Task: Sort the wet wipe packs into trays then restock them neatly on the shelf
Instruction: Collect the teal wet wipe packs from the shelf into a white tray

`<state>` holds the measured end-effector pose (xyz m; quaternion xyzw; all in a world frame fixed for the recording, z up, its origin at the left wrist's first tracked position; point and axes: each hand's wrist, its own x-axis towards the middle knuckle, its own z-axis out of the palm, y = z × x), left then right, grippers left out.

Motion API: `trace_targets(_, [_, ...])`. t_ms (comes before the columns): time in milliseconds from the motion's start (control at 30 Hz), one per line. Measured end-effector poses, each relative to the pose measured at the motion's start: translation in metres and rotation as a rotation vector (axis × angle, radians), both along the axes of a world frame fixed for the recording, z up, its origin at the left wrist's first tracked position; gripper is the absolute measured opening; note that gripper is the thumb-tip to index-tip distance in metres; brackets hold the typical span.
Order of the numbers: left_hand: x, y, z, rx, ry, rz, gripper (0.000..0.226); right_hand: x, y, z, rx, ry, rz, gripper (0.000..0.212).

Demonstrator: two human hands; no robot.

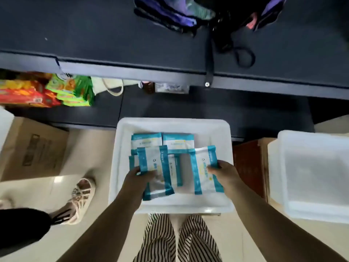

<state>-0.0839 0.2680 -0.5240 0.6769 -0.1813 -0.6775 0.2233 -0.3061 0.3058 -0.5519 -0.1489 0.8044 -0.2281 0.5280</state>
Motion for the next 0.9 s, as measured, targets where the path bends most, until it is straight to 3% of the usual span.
trace_targets(100, [-0.003,0.019,-0.052,0.098,-0.023,0.020,0.030,0.000,0.007,-0.062,0.067,0.013,0.013,0.022])
trace_targets(200, [-0.005,0.031,-0.087,0.152,-0.021,0.022,0.016,0.004,0.009,-0.107,0.139,0.023,0.007,0.023])
trace_targets(400, [-0.010,0.031,-0.141,0.196,-0.027,0.069,0.014,0.016,-0.007,-0.173,0.166,-0.017,0.067,0.034])
trace_targets(533, [-0.024,0.025,-0.157,0.179,-0.039,0.057,0.015,0.014,-0.008,-0.170,0.151,-0.043,0.080,0.028])
trace_targets(700, [-0.065,0.020,-0.161,0.168,0.020,0.020,0.013,-0.015,0.009,-0.142,0.185,0.090,0.159,0.038])
trace_targets(900, [-0.147,0.027,-0.182,0.219,0.049,-0.153,0.011,-0.046,0.030,-0.083,-0.126,0.362,0.175,0.029])
